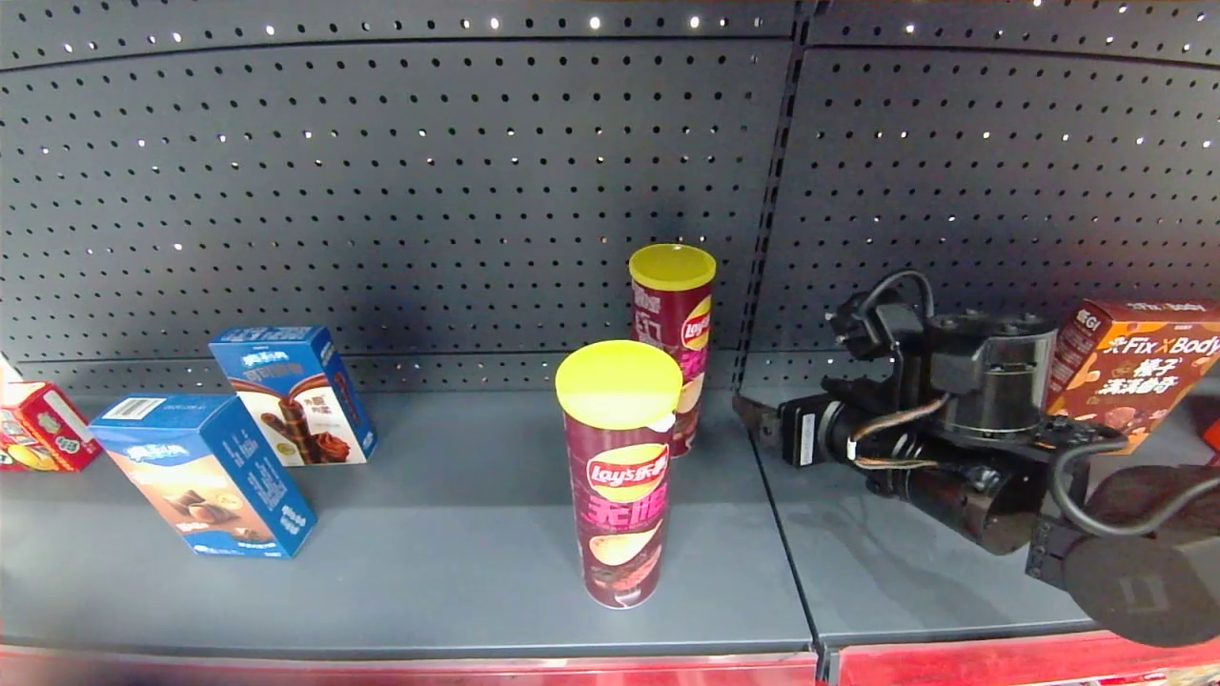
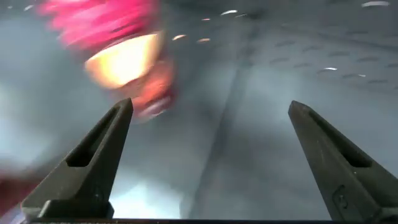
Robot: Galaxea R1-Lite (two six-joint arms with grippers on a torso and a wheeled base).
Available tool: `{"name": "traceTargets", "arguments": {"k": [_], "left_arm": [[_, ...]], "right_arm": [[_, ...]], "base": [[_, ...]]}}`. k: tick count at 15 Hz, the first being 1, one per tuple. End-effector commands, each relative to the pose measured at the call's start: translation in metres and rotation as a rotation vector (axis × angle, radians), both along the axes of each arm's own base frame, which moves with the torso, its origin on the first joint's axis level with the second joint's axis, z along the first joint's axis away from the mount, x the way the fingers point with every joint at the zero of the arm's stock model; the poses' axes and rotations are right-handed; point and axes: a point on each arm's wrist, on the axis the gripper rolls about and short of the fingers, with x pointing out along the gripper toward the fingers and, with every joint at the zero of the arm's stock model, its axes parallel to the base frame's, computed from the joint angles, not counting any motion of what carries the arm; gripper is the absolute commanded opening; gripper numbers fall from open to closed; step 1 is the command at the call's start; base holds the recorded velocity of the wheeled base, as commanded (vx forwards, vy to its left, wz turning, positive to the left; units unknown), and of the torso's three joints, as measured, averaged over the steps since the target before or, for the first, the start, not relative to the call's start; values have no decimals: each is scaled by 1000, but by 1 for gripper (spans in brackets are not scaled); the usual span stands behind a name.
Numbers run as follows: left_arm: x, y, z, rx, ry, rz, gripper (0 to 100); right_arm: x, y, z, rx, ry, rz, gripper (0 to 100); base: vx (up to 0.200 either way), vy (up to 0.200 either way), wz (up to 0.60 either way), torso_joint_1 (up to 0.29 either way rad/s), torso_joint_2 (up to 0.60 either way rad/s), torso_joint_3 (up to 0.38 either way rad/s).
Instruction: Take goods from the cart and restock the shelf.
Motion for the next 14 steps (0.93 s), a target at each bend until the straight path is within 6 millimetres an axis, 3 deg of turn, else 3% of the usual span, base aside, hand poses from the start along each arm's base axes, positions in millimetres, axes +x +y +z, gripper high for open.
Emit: {"name": "traceTargets", "arguments": {"k": [1,6,14], "left_arm": [[0,0,0,0,1,1,100],[0,0,0,0,1,1,100],[0,0,0,0,1,1,100]], "right_arm": [[31,5,-5,25,-14,-87,100],[58,30,-10,74,-33,-69,100],[44,35,-8,74,-29,-39,100]], "base": [[0,0,0,0,0,0],[0,0,0,0,0,0],[0,0,0,0,0,0]]}}
